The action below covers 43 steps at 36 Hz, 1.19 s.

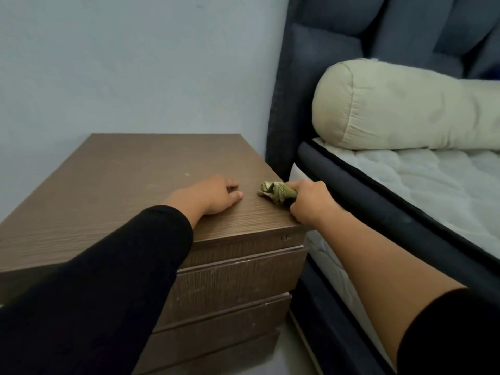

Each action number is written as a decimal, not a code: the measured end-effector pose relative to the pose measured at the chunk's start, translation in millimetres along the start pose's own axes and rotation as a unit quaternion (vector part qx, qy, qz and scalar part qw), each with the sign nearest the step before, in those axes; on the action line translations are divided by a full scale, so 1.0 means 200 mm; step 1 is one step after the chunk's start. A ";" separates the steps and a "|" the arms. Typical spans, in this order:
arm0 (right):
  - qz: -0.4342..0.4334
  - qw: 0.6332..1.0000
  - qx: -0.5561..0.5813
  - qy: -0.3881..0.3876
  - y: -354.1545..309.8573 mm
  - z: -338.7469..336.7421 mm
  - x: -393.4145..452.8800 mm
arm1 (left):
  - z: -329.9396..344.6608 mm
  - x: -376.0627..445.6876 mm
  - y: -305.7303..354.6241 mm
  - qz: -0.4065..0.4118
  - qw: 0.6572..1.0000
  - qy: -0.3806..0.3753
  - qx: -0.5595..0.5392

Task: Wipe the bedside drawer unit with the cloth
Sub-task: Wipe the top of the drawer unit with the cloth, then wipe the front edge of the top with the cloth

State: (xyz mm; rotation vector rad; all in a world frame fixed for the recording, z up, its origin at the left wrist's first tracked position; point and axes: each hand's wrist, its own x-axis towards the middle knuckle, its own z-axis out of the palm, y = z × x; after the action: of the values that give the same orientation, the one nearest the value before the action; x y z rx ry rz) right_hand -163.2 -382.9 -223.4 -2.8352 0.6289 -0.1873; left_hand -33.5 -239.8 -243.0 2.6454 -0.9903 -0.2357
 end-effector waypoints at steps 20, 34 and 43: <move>0.026 0.971 0.159 0.176 0.13 0.08 -0.53 | -0.03 -0.52 0.19 0.034 0.999 -0.019 0.010; 0.158 0.880 0.367 0.256 -0.12 0.29 -0.51 | -0.03 -0.73 -0.03 -0.001 1.000 0.003 -0.012; 0.138 0.876 0.372 0.273 -0.35 0.44 -0.50 | -0.07 -0.79 -0.25 -0.053 0.997 0.042 -0.037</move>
State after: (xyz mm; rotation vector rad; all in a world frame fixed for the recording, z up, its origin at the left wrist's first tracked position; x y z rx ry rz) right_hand -210.8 -260.5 -297.3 -1.9064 0.8290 -0.9678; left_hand -118.6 -96.4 -239.3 2.6193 -0.8009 -0.1789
